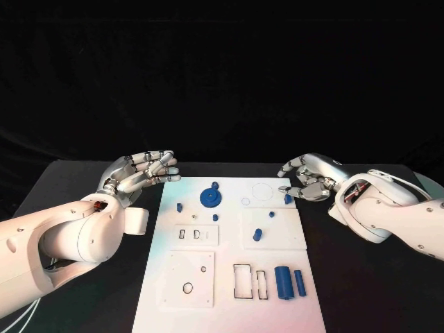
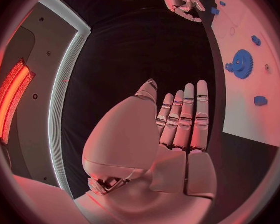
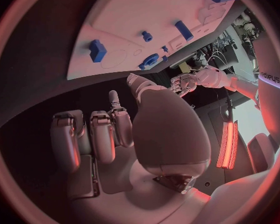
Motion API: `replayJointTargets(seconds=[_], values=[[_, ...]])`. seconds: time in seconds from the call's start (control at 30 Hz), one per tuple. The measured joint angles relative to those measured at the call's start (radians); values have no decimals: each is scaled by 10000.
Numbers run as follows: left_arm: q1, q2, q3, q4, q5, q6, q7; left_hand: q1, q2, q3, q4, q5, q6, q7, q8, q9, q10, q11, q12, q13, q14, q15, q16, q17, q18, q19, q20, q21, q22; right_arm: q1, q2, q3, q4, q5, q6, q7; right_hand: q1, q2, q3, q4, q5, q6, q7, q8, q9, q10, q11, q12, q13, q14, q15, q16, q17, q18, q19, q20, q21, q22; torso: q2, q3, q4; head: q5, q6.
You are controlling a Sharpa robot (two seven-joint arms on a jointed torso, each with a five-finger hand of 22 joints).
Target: Assemble the parts on the task board
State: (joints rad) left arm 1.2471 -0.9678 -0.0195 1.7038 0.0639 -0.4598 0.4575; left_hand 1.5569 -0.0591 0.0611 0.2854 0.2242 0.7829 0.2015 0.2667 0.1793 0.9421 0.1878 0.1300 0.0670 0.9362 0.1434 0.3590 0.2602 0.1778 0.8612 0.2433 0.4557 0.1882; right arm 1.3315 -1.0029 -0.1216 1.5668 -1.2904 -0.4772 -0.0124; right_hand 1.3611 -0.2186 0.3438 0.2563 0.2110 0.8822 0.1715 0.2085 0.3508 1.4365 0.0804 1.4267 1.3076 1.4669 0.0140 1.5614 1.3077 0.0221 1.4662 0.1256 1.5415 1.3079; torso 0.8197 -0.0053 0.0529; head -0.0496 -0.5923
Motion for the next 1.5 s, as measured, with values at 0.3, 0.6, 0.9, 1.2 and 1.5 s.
replayJointTargets(seconds=[0.3, 0.6, 0.9, 1.2, 1.5], values=[[0, 64, -5, -73, 0, 65, 0, 0, 0, 0, 0, 0, 0, 0, 0, 1, 0, 0, 0, 0, 0, 0, 0, -1, 0, 0, 0, 0, 0, -152, -209, -20, -416, 568, 295, 652, 148, -69, 12, -97, 0, -70, -1, -39, -9, -38, 38, 0, -1, 0, 1, 0, -1, 0, 0, 0, 0, -2, -13, 58, -13, -21, -25], [-1, 67, -5, -115, 0, 101, 2, 0, 0, 0, 0, 0, 0, 0, 0, 1, 0, 0, 0, 0, 0, 0, 0, -2, 0, 0, 0, 0, 0, -315, -164, -33, -774, 695, 590, 931, 171, -91, -16, -125, 0, -100, 29, -77, -9, -38, 38, 0, -1, -1, 1, 0, -2, 0, 0, 0, 0, -3, -13, 53, 9, -42, -82], [-2, 56, -8, -139, -1, 116, 2, 0, 0, 0, 0, 0, 0, 0, 0, 2, 0, 0, 1, 0, 0, 0, 0, 10, 0, 0, 0, 0, 1, -447, -135, -41, -886, 722, 775, 1060, 210, -52, -16, -125, 1, -100, 29, -77, -9, -37, 38, 0, -1, -1, 1, 0, -3, 0, 0, 0, 0, -4, -13, 38, 14, -11, -130], [-2, 51, -8, -151, -1, 123, 2, 0, 0, 0, 0, 0, 0, 0, 0, 2, 0, 0, 1, 0, 0, 0, 0, 10, 0, 0, 0, 0, 1, -563, -76, -42, -946, 732, 862, 1135, 254, -93, 12, -153, 41, -100, 29, -77, -8, -37, 37, 0, -2, -1, 1, 0, -3, 1, 0, 0, 0, -5, -22, 38, 10, 22, -166], [-2, 46, -8, -164, -1, 126, 0, 0, 0, 0, 0, 0, 0, 0, 0, 2, 0, 0, 1, 0, 0, 0, 0, 9, -1, 0, 0, 0, 1, -646, 5, -44, -990, 737, 888, 1156, 296, -50, 12, -152, 79, 21, -12, -71, 31, -1, 73, 0, -2, -1, 1, 0, -4, 0, 0, 0, 0, -6, -28, 25, 11, 32, -191]])
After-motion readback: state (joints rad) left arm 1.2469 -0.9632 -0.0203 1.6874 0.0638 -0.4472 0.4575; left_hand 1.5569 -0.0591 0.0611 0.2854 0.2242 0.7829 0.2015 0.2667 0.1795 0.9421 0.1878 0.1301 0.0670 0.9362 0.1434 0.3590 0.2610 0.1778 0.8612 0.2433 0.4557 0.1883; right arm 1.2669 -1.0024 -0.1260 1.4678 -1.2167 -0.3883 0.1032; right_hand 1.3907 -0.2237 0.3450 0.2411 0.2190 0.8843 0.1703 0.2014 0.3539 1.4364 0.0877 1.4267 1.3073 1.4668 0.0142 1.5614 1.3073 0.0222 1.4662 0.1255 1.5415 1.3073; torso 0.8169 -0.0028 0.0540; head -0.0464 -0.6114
